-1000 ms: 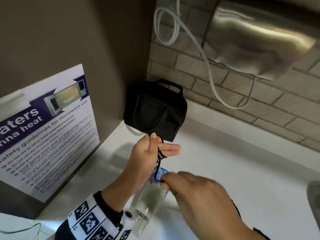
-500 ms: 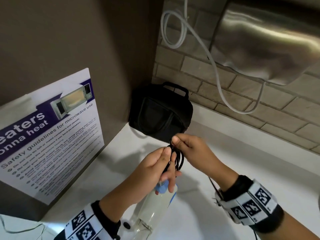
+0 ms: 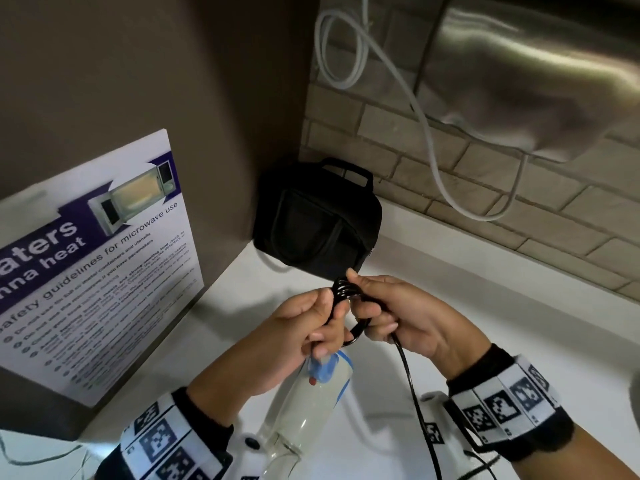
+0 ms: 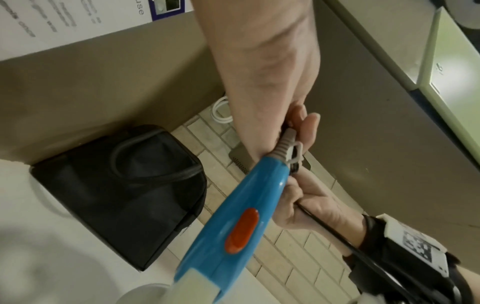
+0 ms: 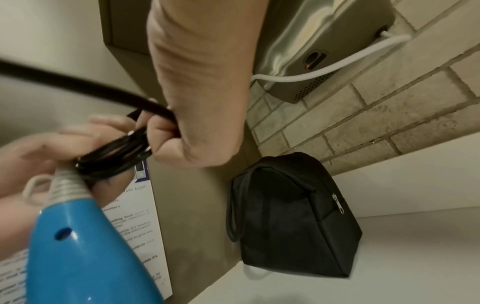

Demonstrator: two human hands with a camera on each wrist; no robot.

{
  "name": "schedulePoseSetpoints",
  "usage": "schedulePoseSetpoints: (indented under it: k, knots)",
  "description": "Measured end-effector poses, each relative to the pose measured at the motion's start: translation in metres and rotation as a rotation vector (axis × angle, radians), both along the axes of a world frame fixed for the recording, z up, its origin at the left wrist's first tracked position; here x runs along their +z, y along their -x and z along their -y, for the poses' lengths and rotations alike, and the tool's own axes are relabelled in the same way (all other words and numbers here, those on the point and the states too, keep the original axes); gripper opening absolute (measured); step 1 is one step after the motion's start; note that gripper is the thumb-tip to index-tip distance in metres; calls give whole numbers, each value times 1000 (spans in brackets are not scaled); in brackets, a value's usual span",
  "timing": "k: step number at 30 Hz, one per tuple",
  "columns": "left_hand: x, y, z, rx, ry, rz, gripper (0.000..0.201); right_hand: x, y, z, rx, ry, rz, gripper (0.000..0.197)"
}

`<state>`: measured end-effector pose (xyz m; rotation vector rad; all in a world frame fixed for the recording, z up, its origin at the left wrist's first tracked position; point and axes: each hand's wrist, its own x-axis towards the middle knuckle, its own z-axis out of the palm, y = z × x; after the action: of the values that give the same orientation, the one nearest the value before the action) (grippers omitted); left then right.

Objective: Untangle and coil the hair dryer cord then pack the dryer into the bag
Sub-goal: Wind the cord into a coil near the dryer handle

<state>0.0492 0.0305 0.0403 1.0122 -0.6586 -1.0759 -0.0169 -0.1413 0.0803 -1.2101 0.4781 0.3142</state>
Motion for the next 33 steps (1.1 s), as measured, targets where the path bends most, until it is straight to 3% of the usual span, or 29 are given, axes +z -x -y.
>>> schedulePoseSetpoints:
  k: [4, 9, 13, 16, 18, 21, 24, 30, 33]
  knots:
    - [-1, -1, -2, 163, -12, -21, 32, -6, 5, -7, -74, 216, 82, 29]
    - [-6, -11, -11, 333, 11, -114, 32, -31, 36, -9, -52, 764, 96, 30]
    - [-5, -13, -9, 399, 19, -183, 29, -56, 73, -28, 151, 1155, 134, 25]
    - [-5, -15, -7, 481, -4, -218, 31, -63, 96, -45, 350, 1401, 41, 39]
    - [-5, -16, -6, 558, -40, -198, 35, -67, 105, -55, 423, 1640, 68, 48]
    - [-6, -16, -4, 653, -81, -183, 36, -62, 115, -67, 498, 1733, 74, 65]
    - [-7, -14, -1, 695, -109, -146, 37, -48, 121, -76, 378, 1886, 225, 40]
    - [3, -6, 5, 677, -198, 132, 36, 1, 113, -85, 201, 1962, 436, 29]
    - [9, -1, 5, 610, -203, 176, 37, 29, 97, -80, 149, 2036, 481, 29]
